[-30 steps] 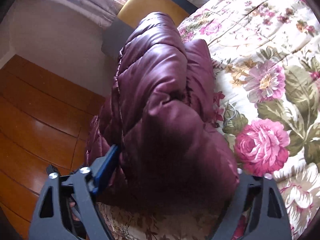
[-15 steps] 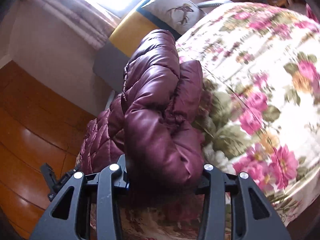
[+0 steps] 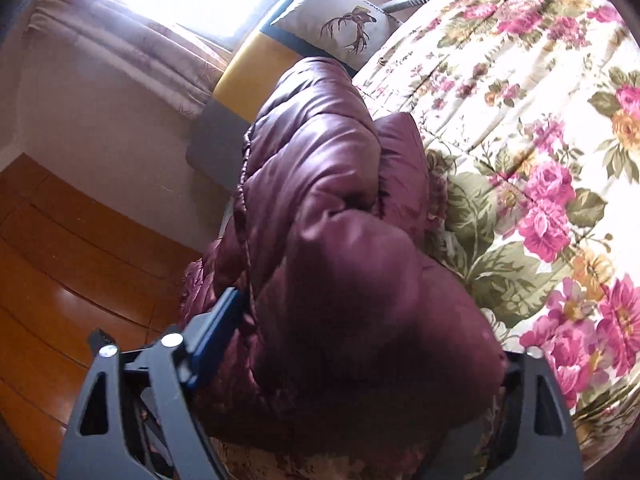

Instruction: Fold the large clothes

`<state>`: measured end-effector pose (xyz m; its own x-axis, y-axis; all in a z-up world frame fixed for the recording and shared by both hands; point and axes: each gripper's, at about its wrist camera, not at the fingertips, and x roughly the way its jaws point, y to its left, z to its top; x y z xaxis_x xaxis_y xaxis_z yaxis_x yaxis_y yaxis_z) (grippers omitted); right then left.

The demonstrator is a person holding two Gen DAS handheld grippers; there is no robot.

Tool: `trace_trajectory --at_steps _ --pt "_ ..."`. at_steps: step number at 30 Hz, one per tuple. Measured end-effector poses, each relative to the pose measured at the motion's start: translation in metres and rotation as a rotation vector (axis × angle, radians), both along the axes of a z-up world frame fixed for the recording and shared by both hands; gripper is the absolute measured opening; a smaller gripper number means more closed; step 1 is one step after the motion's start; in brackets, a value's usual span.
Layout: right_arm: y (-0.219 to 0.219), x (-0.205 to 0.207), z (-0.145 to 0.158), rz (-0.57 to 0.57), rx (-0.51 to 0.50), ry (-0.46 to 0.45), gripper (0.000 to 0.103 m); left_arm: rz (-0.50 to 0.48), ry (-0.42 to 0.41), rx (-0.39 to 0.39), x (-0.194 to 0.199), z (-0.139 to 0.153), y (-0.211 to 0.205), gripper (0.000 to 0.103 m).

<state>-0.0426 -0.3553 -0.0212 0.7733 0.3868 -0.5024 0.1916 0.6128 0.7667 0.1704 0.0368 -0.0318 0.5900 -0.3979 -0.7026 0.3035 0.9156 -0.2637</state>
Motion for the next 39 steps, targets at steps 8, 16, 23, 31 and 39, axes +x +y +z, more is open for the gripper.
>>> trace_trajectory --at_steps 8,16,23,31,39 --pt "0.038 0.002 0.065 0.026 -0.208 -0.049 0.057 -0.011 0.014 -0.058 -0.001 -0.017 0.007 0.057" --pt "0.116 0.023 0.148 0.141 -0.364 -0.193 0.046 -0.038 0.033 -0.157 0.003 -0.029 0.017 0.057" --pt "0.249 0.061 0.187 0.391 -0.48 -0.293 0.043 -0.037 0.037 -0.254 0.002 -0.036 0.029 0.057" --pt "0.37 0.093 0.157 0.602 -0.657 -0.283 0.041 -0.027 0.048 -0.36 0.001 -0.041 0.045 0.056" --pt "0.413 0.072 0.126 0.76 -0.913 -0.322 0.041 -0.078 0.081 -0.489 -0.018 -0.034 0.099 0.038"
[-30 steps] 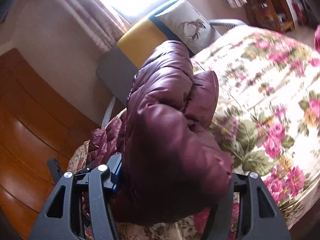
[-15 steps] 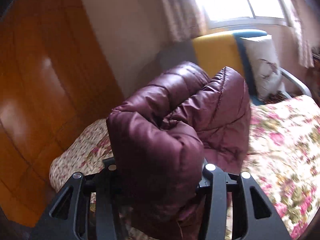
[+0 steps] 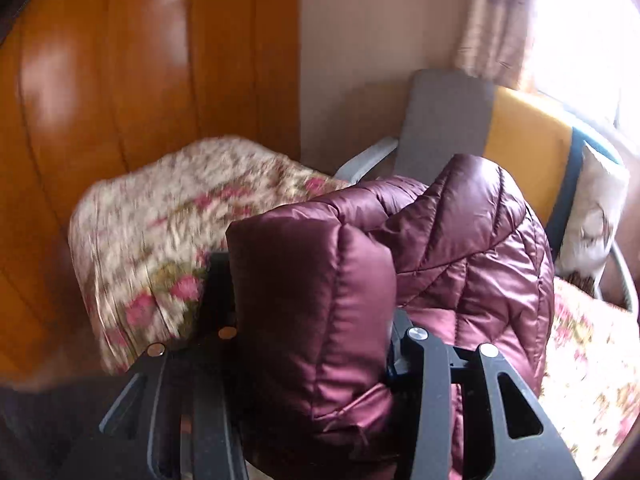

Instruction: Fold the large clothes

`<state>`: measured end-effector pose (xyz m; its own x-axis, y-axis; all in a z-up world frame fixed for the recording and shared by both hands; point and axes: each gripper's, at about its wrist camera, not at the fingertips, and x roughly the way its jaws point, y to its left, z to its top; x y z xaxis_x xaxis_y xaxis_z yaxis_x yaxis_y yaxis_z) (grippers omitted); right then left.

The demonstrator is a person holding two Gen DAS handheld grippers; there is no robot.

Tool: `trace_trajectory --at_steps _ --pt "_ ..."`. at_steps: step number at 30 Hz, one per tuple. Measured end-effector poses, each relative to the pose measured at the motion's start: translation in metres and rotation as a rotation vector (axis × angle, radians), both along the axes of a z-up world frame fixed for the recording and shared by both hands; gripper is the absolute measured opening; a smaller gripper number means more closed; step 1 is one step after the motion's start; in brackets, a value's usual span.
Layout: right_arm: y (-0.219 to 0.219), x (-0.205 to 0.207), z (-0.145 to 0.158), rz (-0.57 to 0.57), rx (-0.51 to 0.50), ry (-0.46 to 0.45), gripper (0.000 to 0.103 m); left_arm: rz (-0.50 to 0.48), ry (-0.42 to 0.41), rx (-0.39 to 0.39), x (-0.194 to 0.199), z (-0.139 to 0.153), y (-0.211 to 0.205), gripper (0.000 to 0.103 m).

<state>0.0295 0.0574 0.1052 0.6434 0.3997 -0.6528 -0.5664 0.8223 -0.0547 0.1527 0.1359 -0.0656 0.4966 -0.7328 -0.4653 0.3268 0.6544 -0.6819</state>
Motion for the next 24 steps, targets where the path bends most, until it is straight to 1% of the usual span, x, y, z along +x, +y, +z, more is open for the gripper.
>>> trace_trajectory --at_steps 1,2,5,7,8,9,10,12,13,14,16,17,18,20,21,22,23,24 --pt "-0.001 -0.002 -0.008 0.012 -0.034 -0.008 0.041 -0.003 0.01 -0.029 -0.003 0.001 0.015 0.038" --pt "0.004 -0.006 -0.016 0.029 -0.079 -0.022 0.041 0.025 0.022 -0.045 -0.008 0.003 0.038 0.038" --pt "0.028 -0.021 -0.04 0.086 -0.23 -0.105 0.041 0.164 0.023 -0.03 -0.019 0.014 0.102 0.038" --pt "0.047 -0.033 -0.056 0.131 -0.332 -0.166 0.041 0.224 0.011 -0.049 -0.025 0.027 0.136 0.038" --pt "0.058 -0.044 -0.068 0.169 -0.412 -0.221 0.041 0.23 -0.004 -0.058 -0.028 0.035 0.144 0.041" --pt "0.067 -0.053 -0.079 0.201 -0.482 -0.27 0.041 0.228 -0.021 -0.067 -0.031 0.043 0.15 0.051" --pt "0.075 -0.061 -0.091 0.235 -0.542 -0.308 0.041 0.224 -0.046 -0.079 -0.032 0.053 0.154 0.055" --pt "0.083 -0.07 -0.108 0.275 -0.602 -0.344 0.041 0.183 -0.09 -0.113 -0.034 0.075 0.151 0.071" --pt "0.084 -0.073 -0.114 0.283 -0.617 -0.358 0.041 0.167 -0.1 -0.109 -0.031 0.083 0.146 0.071" --pt "0.084 -0.075 -0.117 0.285 -0.626 -0.37 0.041 0.137 -0.109 -0.08 -0.026 0.091 0.135 0.071" --pt "0.082 -0.076 -0.12 0.284 -0.63 -0.384 0.041 0.074 -0.1 -0.029 -0.012 0.097 0.111 0.072" --pt "0.078 -0.076 -0.12 0.28 -0.623 -0.386 0.041 0.055 -0.092 -0.001 -0.007 0.098 0.098 0.074" --pt "0.075 -0.077 -0.121 0.277 -0.619 -0.39 0.041 0.026 -0.08 0.03 0.003 0.098 0.084 0.074" --pt "0.074 -0.078 -0.122 0.277 -0.619 -0.405 0.041 -0.013 -0.044 0.069 0.028 0.093 0.062 0.074" --pt "0.075 -0.077 -0.122 0.275 -0.615 -0.406 0.041 -0.037 -0.031 0.089 0.034 0.091 0.05 0.074" --pt "0.076 -0.076 -0.122 0.272 -0.61 -0.408 0.041 -0.053 -0.026 0.11 0.039 0.088 0.039 0.07" --pt "0.076 -0.076 -0.123 0.268 -0.606 -0.415 0.041 -0.074 -0.001 0.151 0.047 0.086 0.025 0.053" --pt "0.075 -0.075 -0.122 0.261 -0.603 -0.422 0.041 -0.078 0.012 0.187 0.05 0.083 0.017 0.045"
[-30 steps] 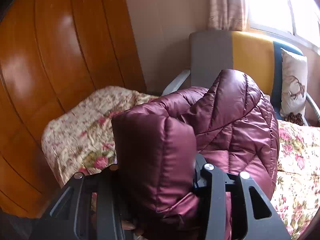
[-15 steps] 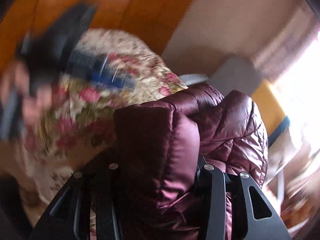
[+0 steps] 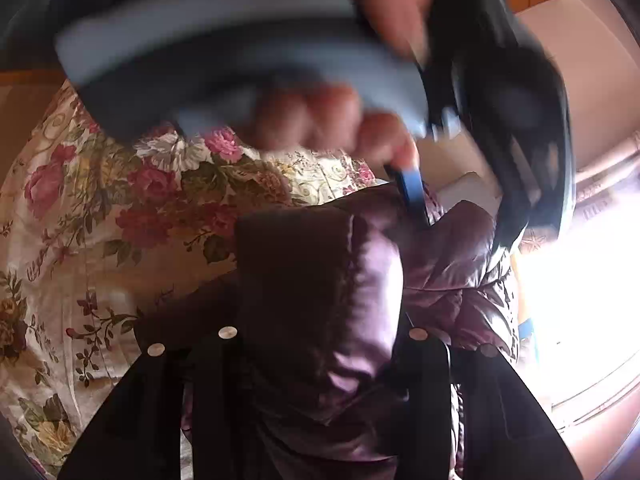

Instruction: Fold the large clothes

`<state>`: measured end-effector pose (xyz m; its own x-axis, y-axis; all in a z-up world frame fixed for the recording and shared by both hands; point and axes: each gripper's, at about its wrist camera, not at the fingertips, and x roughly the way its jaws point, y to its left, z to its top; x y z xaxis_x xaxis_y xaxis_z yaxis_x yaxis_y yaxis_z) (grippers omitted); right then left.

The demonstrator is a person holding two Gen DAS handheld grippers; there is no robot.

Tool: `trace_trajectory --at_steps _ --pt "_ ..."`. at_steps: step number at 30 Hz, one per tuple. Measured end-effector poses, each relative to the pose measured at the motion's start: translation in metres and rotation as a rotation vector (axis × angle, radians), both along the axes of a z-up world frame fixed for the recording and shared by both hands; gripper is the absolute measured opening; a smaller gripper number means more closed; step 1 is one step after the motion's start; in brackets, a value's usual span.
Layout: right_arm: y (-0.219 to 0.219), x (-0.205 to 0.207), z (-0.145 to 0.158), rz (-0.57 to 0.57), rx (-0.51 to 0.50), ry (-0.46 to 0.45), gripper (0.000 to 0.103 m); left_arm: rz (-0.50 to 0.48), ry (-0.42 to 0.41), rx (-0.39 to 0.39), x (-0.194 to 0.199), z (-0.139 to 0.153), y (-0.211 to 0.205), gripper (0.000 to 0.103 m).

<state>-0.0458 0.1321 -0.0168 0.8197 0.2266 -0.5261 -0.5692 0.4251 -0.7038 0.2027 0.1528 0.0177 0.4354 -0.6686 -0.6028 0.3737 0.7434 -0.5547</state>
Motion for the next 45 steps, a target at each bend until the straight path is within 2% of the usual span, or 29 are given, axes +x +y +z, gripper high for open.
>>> trace_trajectory --at_steps 1,4,5,6,8,9,10,11,13,15,17,19,20,23,28,31,33,35,38,42,45 --pt "-0.001 0.002 0.001 -0.007 0.011 -0.003 0.042 -0.002 -0.006 0.016 0.001 -0.001 -0.004 0.041" --pt "-0.012 0.003 0.015 0.002 0.096 0.045 0.06 0.002 -0.003 -0.004 0.005 -0.002 -0.008 0.035" --pt "-0.017 0.002 0.023 0.01 0.138 0.08 0.066 0.0 -0.014 -0.002 0.002 -0.001 -0.01 0.034" --pt "-0.024 0.002 0.032 0.014 0.184 0.125 0.068 -0.002 -0.02 -0.003 0.0 0.001 -0.011 0.033" --pt "-0.046 0.004 0.058 0.027 0.329 0.254 0.072 -0.016 -0.043 0.007 -0.009 0.007 -0.013 0.032" --pt "-0.063 0.005 0.073 0.044 0.427 0.327 0.077 -0.014 -0.056 0.024 -0.012 0.008 -0.014 0.031" --pt "-0.081 0.006 0.087 0.056 0.518 0.384 0.091 -0.007 -0.058 0.03 -0.011 0.007 -0.011 0.03" --pt "-0.096 0.007 0.097 0.061 0.576 0.421 0.096 0.002 -0.051 0.023 -0.01 0.005 -0.007 0.03" --pt "-0.125 0.015 0.113 0.04 0.681 0.464 0.096 0.02 -0.043 0.011 -0.007 0.002 0.001 0.029" --pt "-0.155 0.037 0.122 -0.051 0.785 0.512 0.095 0.032 -0.051 0.018 -0.017 0.005 0.002 0.029" --pt "-0.179 0.067 0.123 -0.18 0.852 0.512 0.088 0.049 -0.061 0.022 -0.022 0.004 0.002 0.028" --pt "-0.19 0.095 0.117 -0.304 0.886 0.504 0.085 0.07 -0.074 0.027 -0.029 0.005 0.003 0.027" --pt "-0.193 0.108 0.113 -0.337 0.905 0.523 0.082 0.081 -0.076 0.025 -0.035 0.006 0.003 0.027" --pt "-0.187 0.135 0.095 -0.416 0.925 0.564 0.081 0.117 -0.087 0.028 -0.048 0.003 0.009 0.027" --pt "-0.161 0.133 0.074 -0.384 0.84 0.487 0.082 0.191 -0.072 0.012 -0.065 -0.021 0.025 0.026" --pt "-0.148 0.13 0.045 -0.361 0.744 0.414 0.083 0.222 -0.059 -0.015 -0.076 -0.036 0.028 0.026" --pt "-0.146 0.126 0.031 -0.354 0.753 0.406 0.083 0.238 -0.066 -0.001 -0.081 -0.041 0.02 0.026" --pt "-0.15 0.125 0.034 -0.355 0.758 0.418 0.083 0.257 -0.083 0.015 -0.084 -0.04 0.015 0.026" --pt "-0.156 0.13 0.047 -0.332 0.787 0.485 0.084 0.284 -0.095 0.065 -0.087 -0.03 0.011 0.026" --pt "-0.179 0.141 0.079 -0.339 0.933 0.587 0.084 0.311 -0.121 0.134 -0.096 -0.017 0.004 0.028" --pt "-0.178 0.155 0.098 -0.389 0.914 0.541 0.084 0.336 -0.154 0.208 -0.103 -0.008 -0.006 0.033"
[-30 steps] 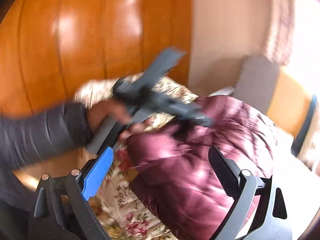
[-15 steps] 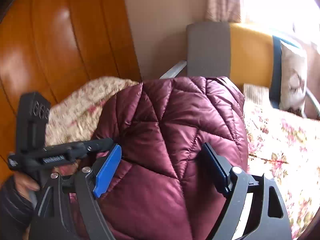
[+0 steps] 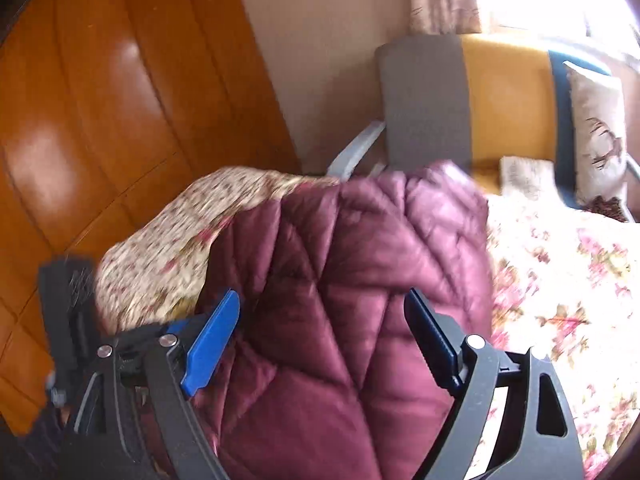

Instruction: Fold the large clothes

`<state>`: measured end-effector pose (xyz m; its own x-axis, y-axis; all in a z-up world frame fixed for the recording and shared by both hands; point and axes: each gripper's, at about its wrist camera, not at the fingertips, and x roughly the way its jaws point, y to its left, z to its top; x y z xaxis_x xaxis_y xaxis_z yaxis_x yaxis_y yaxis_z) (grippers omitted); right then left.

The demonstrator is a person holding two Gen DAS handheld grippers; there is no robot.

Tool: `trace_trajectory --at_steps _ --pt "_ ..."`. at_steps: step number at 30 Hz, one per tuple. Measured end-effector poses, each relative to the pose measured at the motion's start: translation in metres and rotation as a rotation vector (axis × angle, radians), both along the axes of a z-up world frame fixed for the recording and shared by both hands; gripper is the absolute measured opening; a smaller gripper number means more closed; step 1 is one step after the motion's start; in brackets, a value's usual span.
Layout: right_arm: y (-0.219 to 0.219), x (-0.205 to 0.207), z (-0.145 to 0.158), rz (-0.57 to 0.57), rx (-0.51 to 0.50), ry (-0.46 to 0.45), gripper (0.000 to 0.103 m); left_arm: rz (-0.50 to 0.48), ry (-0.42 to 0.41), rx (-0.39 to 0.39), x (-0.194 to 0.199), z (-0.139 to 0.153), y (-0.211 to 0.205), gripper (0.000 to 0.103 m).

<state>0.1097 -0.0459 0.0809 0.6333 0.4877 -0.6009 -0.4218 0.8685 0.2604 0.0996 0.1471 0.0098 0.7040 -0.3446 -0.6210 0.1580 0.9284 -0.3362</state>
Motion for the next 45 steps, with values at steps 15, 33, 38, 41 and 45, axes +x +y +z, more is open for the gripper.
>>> trace_trajectory --at_steps 15,33,38,41,45 --pt "0.048 0.067 -0.022 0.028 -0.13 0.074 0.093 0.05 -0.056 0.101 -0.011 0.007 -0.006 0.044" --pt "0.108 0.081 -0.063 0.028 -0.312 0.098 0.095 0.191 0.036 0.111 -0.005 -0.02 0.024 0.075" --pt "0.085 0.079 -0.045 0.048 -0.18 0.114 0.098 0.169 0.035 0.113 -0.003 -0.026 0.021 0.078" --pt "0.048 0.069 -0.021 0.033 -0.014 0.107 0.101 0.161 0.034 0.075 -0.001 -0.028 0.023 0.08" --pt "-0.024 0.055 -0.012 -0.039 0.155 0.119 0.101 0.152 0.033 0.057 0.002 -0.029 0.024 0.08"
